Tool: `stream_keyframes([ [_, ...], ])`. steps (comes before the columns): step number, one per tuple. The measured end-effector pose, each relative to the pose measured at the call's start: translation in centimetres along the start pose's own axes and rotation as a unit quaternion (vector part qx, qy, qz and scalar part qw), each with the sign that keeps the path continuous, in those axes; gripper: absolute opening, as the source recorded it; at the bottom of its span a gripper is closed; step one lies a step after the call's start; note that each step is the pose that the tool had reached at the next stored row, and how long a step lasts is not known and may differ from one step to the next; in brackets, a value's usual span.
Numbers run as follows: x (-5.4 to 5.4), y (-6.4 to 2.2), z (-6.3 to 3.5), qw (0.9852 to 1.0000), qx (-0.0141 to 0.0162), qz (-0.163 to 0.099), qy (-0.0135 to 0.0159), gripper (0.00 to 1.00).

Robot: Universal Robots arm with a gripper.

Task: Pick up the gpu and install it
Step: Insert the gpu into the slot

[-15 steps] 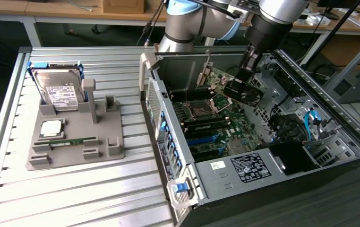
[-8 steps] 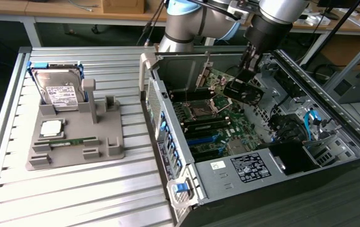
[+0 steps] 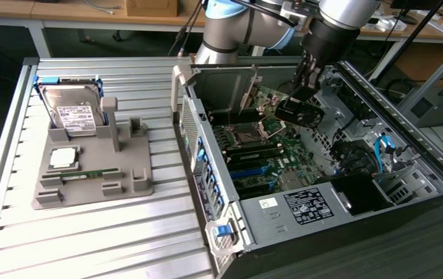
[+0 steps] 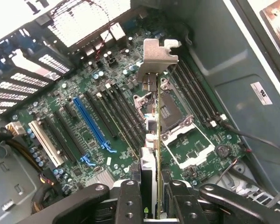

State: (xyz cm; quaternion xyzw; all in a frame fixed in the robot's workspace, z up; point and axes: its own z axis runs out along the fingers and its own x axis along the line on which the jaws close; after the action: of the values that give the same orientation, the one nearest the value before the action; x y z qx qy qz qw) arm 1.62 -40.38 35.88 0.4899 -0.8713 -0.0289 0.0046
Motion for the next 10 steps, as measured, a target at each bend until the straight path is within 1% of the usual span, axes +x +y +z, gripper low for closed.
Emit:
stream_keyframes([
  [6, 0.0, 0.0, 0.0, 0.9997, -0.0005, -0.022, 0.0013, 0.27],
  [10, -0.01, -0.01, 0.0, 0.9992, -0.0008, -0.04, 0.0022, 0.27],
])
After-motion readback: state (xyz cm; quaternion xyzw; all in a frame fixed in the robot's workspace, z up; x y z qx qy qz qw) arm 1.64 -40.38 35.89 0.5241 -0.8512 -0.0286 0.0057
